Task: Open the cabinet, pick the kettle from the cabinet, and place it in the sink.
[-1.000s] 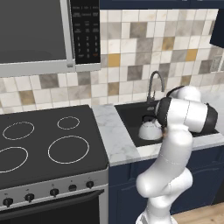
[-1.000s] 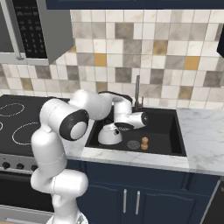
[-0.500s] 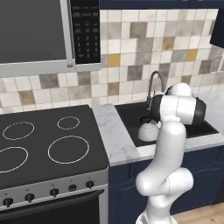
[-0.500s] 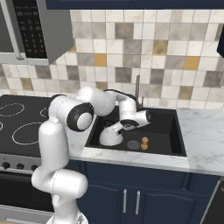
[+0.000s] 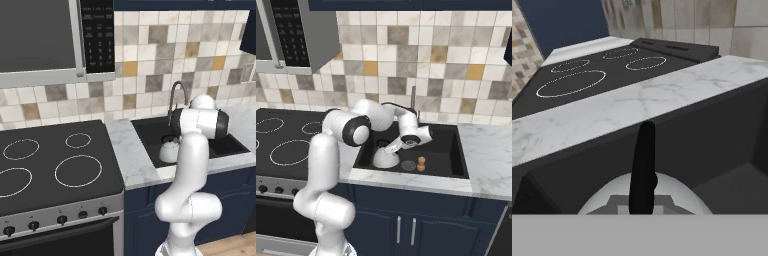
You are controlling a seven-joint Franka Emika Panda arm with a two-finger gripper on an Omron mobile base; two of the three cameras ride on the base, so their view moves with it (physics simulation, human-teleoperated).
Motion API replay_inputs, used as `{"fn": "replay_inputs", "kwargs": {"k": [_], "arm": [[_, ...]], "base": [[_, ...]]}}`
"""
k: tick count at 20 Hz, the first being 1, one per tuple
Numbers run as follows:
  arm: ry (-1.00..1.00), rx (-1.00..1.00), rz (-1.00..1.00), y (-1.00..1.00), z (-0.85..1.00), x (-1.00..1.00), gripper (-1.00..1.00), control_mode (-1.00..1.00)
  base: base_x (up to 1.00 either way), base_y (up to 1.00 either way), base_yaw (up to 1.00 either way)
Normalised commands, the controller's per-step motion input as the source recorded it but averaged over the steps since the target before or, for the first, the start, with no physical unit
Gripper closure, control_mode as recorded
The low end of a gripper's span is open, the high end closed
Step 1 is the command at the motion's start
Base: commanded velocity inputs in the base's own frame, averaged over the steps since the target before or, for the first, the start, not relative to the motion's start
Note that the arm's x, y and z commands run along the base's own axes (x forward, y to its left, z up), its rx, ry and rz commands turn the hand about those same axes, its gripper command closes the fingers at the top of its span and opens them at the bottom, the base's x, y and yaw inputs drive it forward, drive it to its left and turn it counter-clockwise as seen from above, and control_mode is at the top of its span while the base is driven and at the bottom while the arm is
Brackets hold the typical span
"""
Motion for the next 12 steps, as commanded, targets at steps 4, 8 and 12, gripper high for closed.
{"fn": "replay_inputs", "kwargs": {"k": [4,8,12], "arm": [[-0.01,0.01,0.04,-0.03,-0.14,0.11,1.0,-1.0],[-0.04,0.04,0.0,0.0,-0.16,0.07,1.0,-1.0],[-0.03,0.05,0.0,0.0,-0.16,0.07,1.0,-1.0]], "base": [[0.0,0.0,0.0],[0.0,0.0,0.0],[0.0,0.0,0.0]]}}
